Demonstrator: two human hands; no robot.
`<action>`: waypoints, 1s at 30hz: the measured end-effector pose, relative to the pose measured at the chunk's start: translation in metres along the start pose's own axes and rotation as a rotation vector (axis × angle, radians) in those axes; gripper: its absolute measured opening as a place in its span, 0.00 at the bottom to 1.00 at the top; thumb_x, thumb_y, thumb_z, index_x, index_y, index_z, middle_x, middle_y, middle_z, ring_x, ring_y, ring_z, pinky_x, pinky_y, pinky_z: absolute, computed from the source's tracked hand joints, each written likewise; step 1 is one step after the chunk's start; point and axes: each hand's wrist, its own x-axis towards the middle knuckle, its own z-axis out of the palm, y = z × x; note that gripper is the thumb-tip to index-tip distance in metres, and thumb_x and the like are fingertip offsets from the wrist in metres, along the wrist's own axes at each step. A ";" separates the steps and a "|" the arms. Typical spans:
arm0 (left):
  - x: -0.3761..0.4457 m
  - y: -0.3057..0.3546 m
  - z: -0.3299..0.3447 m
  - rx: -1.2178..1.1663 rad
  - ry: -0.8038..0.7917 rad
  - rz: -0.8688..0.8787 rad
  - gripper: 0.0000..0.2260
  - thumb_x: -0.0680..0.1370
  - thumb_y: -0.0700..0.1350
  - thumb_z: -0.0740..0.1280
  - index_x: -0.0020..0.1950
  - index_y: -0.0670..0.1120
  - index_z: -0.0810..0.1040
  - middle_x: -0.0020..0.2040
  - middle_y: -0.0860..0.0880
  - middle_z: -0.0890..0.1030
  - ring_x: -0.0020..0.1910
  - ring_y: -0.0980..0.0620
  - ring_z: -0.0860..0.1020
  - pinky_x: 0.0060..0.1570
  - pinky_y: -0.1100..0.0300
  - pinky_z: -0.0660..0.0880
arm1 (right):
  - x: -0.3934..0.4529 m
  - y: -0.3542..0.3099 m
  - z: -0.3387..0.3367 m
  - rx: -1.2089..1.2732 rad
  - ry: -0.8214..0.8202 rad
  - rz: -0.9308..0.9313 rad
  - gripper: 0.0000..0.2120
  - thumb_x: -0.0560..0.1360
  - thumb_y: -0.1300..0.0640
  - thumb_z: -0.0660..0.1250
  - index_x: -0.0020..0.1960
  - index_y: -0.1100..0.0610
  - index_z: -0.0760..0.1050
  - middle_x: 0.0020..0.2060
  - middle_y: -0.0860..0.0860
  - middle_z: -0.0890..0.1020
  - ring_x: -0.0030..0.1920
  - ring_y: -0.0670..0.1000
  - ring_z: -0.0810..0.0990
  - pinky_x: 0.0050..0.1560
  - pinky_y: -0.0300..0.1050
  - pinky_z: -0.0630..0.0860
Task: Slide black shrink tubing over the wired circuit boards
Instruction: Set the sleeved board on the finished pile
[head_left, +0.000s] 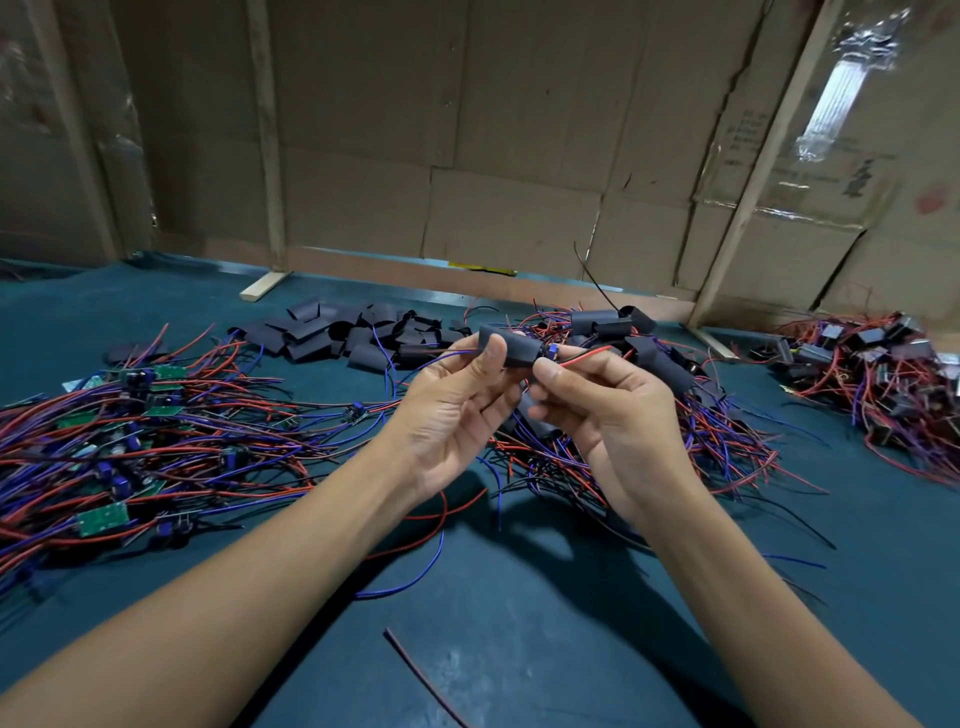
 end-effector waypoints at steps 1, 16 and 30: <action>0.000 -0.001 0.000 0.003 -0.001 0.001 0.19 0.70 0.46 0.71 0.59 0.41 0.77 0.43 0.47 0.86 0.39 0.54 0.83 0.44 0.64 0.79 | 0.000 0.000 0.000 0.000 0.003 0.015 0.07 0.66 0.65 0.75 0.44 0.63 0.81 0.35 0.57 0.83 0.34 0.53 0.82 0.37 0.44 0.81; 0.000 -0.007 0.004 0.094 0.001 0.032 0.21 0.65 0.45 0.76 0.57 0.44 0.80 0.46 0.46 0.85 0.41 0.53 0.83 0.45 0.59 0.75 | -0.001 -0.007 -0.002 0.095 0.025 0.125 0.02 0.73 0.60 0.72 0.45 0.55 0.79 0.42 0.56 0.85 0.40 0.55 0.86 0.37 0.46 0.82; 0.024 0.038 -0.092 2.057 0.292 0.189 0.19 0.80 0.44 0.64 0.72 0.49 0.72 0.71 0.47 0.73 0.68 0.44 0.66 0.69 0.47 0.65 | 0.016 -0.049 -0.050 -0.330 0.509 -0.105 0.07 0.75 0.59 0.73 0.38 0.56 0.79 0.25 0.47 0.80 0.21 0.46 0.74 0.20 0.35 0.68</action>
